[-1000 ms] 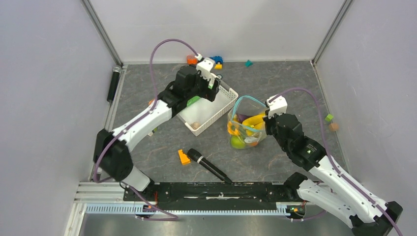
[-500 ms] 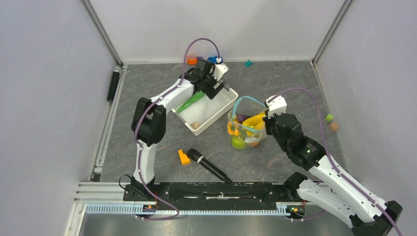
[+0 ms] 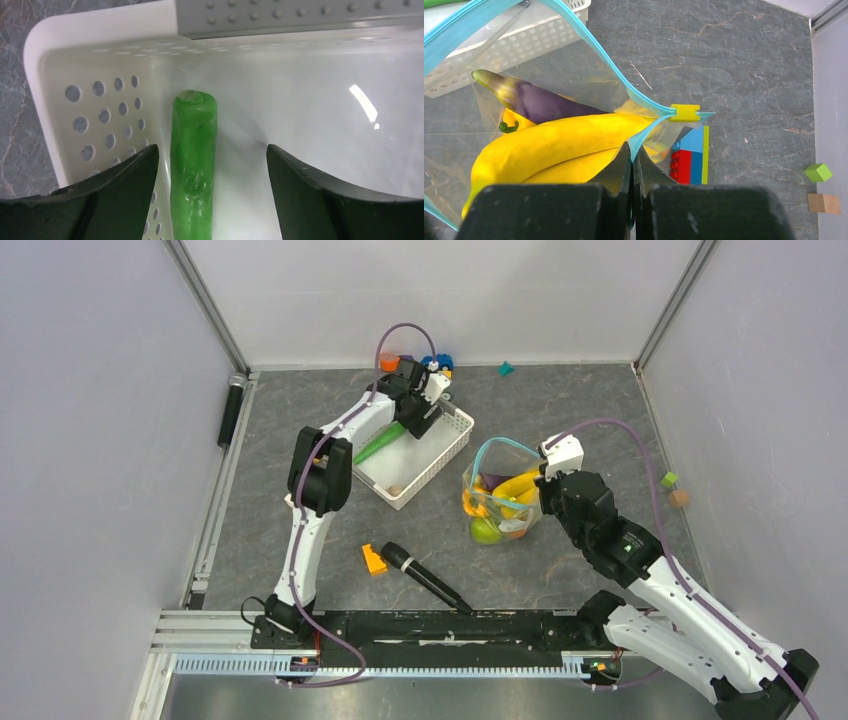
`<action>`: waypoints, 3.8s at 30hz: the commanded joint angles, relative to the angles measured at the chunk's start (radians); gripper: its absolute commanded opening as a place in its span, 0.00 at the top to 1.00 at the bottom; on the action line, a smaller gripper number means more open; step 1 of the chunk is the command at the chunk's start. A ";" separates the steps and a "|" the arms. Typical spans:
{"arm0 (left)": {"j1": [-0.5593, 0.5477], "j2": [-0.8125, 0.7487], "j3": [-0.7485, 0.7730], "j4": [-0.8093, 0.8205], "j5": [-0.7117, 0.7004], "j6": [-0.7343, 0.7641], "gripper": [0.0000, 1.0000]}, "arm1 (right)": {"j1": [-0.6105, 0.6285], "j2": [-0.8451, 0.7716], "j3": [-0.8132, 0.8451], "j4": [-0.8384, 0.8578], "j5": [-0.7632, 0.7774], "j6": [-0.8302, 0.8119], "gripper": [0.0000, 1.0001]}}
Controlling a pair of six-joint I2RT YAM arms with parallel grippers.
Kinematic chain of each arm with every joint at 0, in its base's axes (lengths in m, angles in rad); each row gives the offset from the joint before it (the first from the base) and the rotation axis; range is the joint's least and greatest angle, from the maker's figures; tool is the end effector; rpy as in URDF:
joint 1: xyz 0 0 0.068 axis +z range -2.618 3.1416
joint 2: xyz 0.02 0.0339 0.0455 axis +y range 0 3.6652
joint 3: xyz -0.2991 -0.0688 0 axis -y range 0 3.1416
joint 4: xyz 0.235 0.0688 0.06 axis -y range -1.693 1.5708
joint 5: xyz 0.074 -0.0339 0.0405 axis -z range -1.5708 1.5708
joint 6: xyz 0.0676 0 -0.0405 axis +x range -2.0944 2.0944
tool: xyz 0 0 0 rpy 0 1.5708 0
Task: Place the food in the zip-top bag and seal the zipper
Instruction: Pick up the fake vegetable from the bin, then place the fake vegetable in the zipper food storage bag.
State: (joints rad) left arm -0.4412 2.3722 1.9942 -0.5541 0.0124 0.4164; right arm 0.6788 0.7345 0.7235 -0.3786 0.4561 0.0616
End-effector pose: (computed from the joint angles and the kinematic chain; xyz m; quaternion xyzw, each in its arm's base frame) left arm 0.5059 -0.2398 0.1769 0.3965 0.8627 -0.0098 0.3138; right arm 0.1419 0.0762 0.3202 -0.1258 0.8091 0.0212 0.5736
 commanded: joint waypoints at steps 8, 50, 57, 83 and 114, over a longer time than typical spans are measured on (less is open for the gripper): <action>0.021 0.081 0.132 -0.268 0.133 -0.004 0.20 | 0.001 -0.009 0.030 0.035 0.029 -0.008 0.98; -0.132 -1.030 -0.646 0.896 0.433 -0.819 0.98 | 0.001 -0.042 0.010 0.054 -0.004 -0.006 0.96; -0.259 -0.975 -0.531 0.938 0.495 -0.791 0.98 | 0.001 -0.032 0.013 0.052 -0.027 -0.008 0.96; -0.439 -0.751 -0.602 1.053 0.669 -0.536 0.98 | 0.000 -0.034 0.002 0.057 -0.053 -0.009 0.96; -0.415 -0.723 -0.927 1.333 0.407 -0.517 0.98 | 0.001 -0.042 -0.010 0.063 -0.083 -0.008 0.96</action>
State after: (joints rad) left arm -0.8688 1.6657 1.1194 0.5980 0.4965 0.0231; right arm 0.6788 0.7055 0.7155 -0.3683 0.3817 0.0620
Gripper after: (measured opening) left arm 0.383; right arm 0.044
